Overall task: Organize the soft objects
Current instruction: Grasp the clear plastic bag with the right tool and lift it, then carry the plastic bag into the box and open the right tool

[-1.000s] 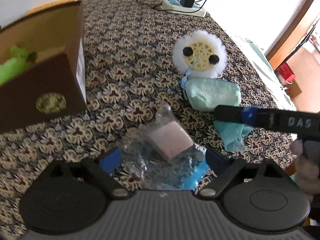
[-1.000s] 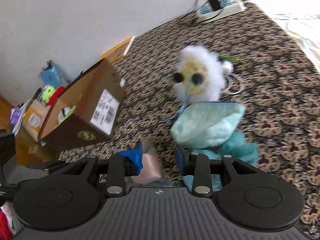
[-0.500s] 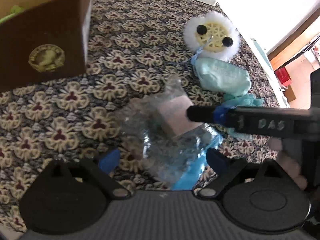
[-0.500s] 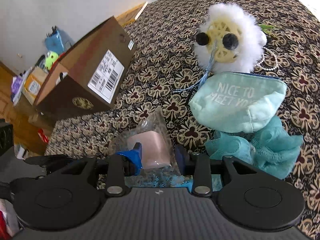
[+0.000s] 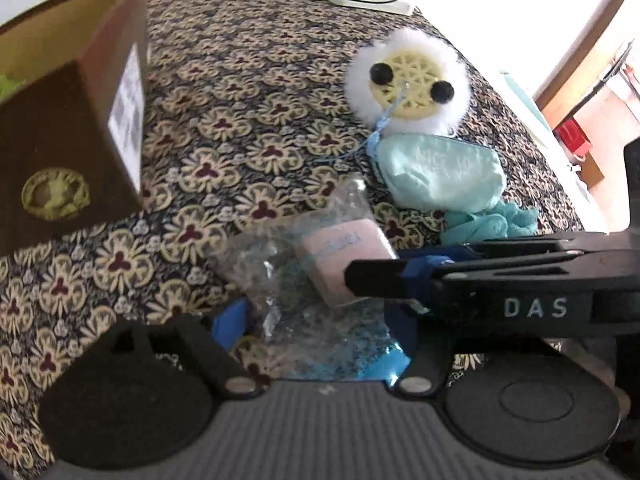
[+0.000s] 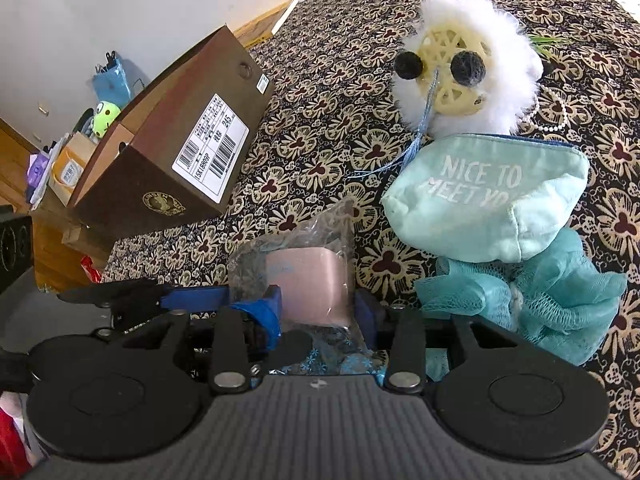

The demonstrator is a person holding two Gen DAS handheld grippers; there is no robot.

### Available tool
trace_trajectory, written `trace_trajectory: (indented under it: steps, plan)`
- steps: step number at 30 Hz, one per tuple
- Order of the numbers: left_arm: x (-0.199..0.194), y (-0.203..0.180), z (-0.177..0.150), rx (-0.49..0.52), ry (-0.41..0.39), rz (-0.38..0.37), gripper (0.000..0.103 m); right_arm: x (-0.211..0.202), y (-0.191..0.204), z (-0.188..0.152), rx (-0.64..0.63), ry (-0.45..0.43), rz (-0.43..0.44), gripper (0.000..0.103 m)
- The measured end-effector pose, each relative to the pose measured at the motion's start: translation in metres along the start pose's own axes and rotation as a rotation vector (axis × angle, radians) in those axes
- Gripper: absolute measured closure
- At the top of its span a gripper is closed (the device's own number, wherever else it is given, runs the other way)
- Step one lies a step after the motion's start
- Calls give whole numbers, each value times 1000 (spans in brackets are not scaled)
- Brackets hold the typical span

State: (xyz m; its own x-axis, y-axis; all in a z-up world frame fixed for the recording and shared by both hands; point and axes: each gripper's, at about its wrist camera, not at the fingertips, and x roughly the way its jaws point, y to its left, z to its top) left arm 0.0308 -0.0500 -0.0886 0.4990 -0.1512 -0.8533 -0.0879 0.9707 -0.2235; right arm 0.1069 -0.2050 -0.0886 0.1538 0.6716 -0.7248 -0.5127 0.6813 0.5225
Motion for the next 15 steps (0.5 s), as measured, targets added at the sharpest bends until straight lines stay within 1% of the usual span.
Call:
trace_trajectory:
  steps: [2,3,4,10,15]
  plan:
    - [0,-4,1,27,-12,9,42,-1,-1,0,9,-8,-1,82]
    - [-2,-5,1,36,-20,8,49,-2,-2,0,15,-11,0,83]
    - [-3,-6,2,43,-27,9,51,-2,-3,0,20,-14,-3,83]
    - [-16,-5,10,56,-62,-30,52,-16,0,5,37,-56,6,84]
    - [-43,-6,21,99,-145,-41,52,-34,16,17,13,-117,16,85]
